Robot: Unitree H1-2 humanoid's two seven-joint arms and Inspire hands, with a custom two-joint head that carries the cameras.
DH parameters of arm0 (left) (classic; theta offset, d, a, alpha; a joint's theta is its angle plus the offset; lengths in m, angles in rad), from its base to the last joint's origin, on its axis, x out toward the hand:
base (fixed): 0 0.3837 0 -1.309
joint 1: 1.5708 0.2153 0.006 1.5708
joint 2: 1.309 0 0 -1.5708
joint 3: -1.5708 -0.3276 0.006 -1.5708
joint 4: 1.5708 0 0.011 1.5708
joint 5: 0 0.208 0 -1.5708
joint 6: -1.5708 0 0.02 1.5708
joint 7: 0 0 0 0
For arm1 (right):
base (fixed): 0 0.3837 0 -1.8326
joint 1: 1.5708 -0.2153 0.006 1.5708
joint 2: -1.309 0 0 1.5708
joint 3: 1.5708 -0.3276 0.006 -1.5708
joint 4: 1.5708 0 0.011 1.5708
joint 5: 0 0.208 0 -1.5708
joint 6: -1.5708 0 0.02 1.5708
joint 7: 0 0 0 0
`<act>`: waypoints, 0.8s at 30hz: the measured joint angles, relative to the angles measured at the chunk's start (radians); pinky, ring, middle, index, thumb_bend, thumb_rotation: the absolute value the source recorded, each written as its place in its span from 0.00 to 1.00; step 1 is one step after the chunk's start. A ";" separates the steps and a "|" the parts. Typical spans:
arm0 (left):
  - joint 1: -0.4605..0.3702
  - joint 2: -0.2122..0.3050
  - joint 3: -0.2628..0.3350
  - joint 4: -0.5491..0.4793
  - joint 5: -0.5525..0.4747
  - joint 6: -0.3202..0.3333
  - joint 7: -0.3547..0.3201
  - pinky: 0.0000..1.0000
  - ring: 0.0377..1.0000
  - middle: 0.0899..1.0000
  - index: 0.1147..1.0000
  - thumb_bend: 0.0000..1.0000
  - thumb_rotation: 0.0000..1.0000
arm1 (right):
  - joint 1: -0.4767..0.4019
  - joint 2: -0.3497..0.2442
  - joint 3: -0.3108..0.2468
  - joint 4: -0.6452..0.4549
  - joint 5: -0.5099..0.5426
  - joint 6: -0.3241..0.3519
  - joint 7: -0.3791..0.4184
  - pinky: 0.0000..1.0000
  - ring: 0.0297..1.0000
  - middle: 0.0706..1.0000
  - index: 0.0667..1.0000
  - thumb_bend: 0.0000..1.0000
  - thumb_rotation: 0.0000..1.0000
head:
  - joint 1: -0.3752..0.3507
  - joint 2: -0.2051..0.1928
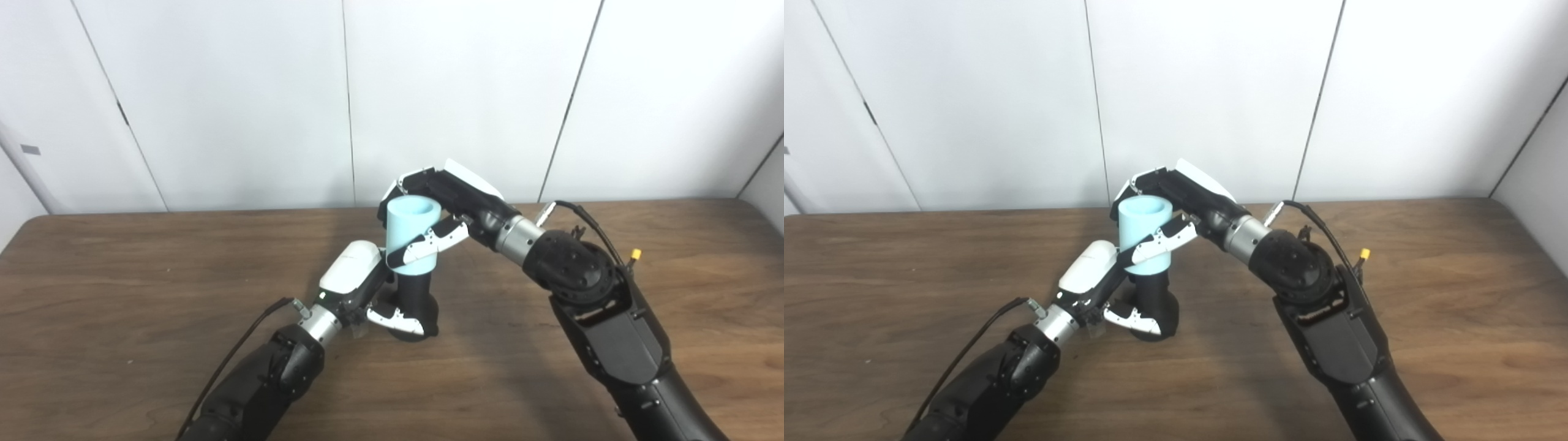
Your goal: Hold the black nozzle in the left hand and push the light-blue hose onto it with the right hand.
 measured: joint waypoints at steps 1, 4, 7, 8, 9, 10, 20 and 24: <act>0.000 0.000 0.000 0.000 0.000 0.000 0.000 0.43 0.50 0.40 0.42 0.53 0.00 | 0.000 0.000 0.000 0.000 0.000 0.000 0.001 0.37 0.43 0.44 0.45 0.50 0.00 | 0.002 0.002; 0.000 0.000 0.000 0.000 0.000 0.000 0.000 0.43 0.51 0.40 0.43 0.53 0.00 | 0.002 0.000 0.001 0.000 -0.004 0.000 0.002 0.37 0.43 0.44 0.45 0.50 0.00 | 0.003 0.002; 0.000 0.000 0.001 0.000 0.000 0.000 -0.001 0.42 0.50 0.40 0.42 0.53 0.00 | 0.008 0.001 0.004 -0.001 -0.009 -0.009 0.002 0.37 0.44 0.44 0.45 0.50 0.00 | 0.005 0.003; 0.000 0.000 0.001 0.000 0.000 0.000 -0.002 0.42 0.50 0.40 0.43 0.53 0.00 | 0.009 0.001 0.005 0.000 -0.013 -0.015 0.002 0.37 0.44 0.45 0.45 0.50 0.00 | 0.005 0.003; 0.000 0.000 0.002 0.000 0.000 0.000 -0.002 0.42 0.50 0.40 0.43 0.53 0.00 | 0.009 0.001 0.006 0.000 -0.019 -0.022 0.002 0.37 0.44 0.45 0.45 0.50 0.00 | 0.005 0.003; 0.001 0.000 0.002 -0.001 0.000 0.000 -0.003 0.42 0.49 0.40 0.43 0.53 0.00 | 0.010 0.001 0.008 0.000 -0.024 -0.028 0.002 0.36 0.43 0.45 0.45 0.50 0.00 | 0.006 0.008; 0.016 -0.001 0.017 -0.028 -0.003 0.014 -0.024 0.43 0.50 0.39 0.43 0.53 0.00 | 0.020 -0.008 0.025 0.057 -0.108 -0.270 -0.018 0.37 0.42 0.45 0.45 0.50 0.00 | 0.005 0.014; 0.022 0.000 0.019 -0.041 -0.003 0.023 -0.029 0.44 0.51 0.40 0.43 0.53 0.00 | 0.022 -0.016 0.024 0.086 -0.132 -0.348 -0.033 0.37 0.42 0.46 0.45 0.50 0.00 | 0.003 0.020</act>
